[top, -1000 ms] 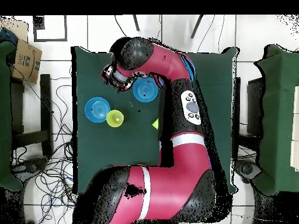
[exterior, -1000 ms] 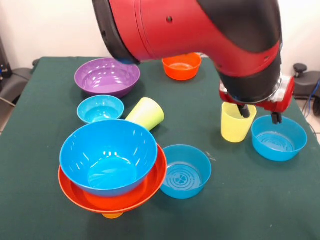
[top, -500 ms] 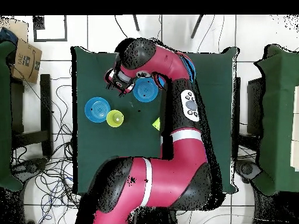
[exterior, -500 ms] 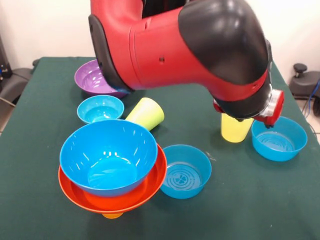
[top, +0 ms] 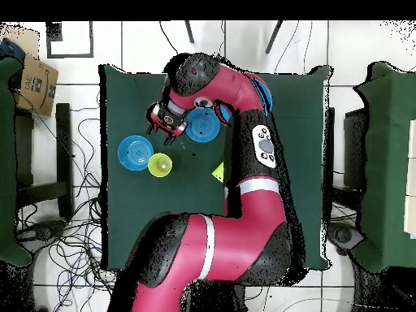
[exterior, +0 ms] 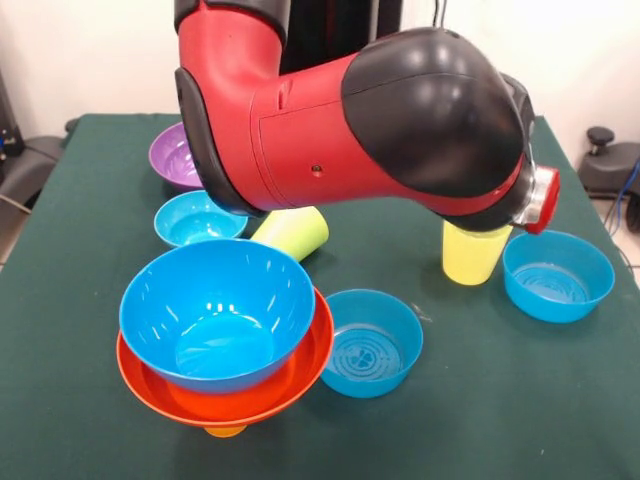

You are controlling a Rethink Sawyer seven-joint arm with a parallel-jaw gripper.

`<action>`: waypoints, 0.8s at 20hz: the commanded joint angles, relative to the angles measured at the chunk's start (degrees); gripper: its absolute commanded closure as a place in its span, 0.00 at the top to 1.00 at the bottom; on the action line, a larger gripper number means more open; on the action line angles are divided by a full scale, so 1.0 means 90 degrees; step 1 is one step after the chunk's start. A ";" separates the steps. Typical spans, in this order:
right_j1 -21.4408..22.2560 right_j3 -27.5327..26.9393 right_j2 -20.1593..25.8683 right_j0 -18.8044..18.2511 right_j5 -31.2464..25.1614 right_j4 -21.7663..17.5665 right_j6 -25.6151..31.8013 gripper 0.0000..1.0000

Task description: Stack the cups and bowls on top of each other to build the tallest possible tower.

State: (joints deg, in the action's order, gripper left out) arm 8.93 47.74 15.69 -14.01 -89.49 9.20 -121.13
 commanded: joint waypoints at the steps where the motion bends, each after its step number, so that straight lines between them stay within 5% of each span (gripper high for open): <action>1: 0.0431 0.0468 0.0531 -0.0103 -0.0386 0.0368 -0.0095 1.00; 7: 0.0580 0.0862 0.0380 -0.0081 0.0214 0.0442 0.0022 1.00; 9: 0.0612 0.1133 0.0316 -0.0079 0.0979 0.0415 0.0109 1.00; 12: 0.0910 0.1831 0.0096 -0.0025 0.2962 0.0251 -0.0150 1.00; 16: 0.1130 0.1986 -0.0301 0.0139 0.3417 -0.0013 -0.0624 1.00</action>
State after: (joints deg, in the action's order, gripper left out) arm 16.12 56.69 14.84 -13.76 -71.78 13.00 -121.13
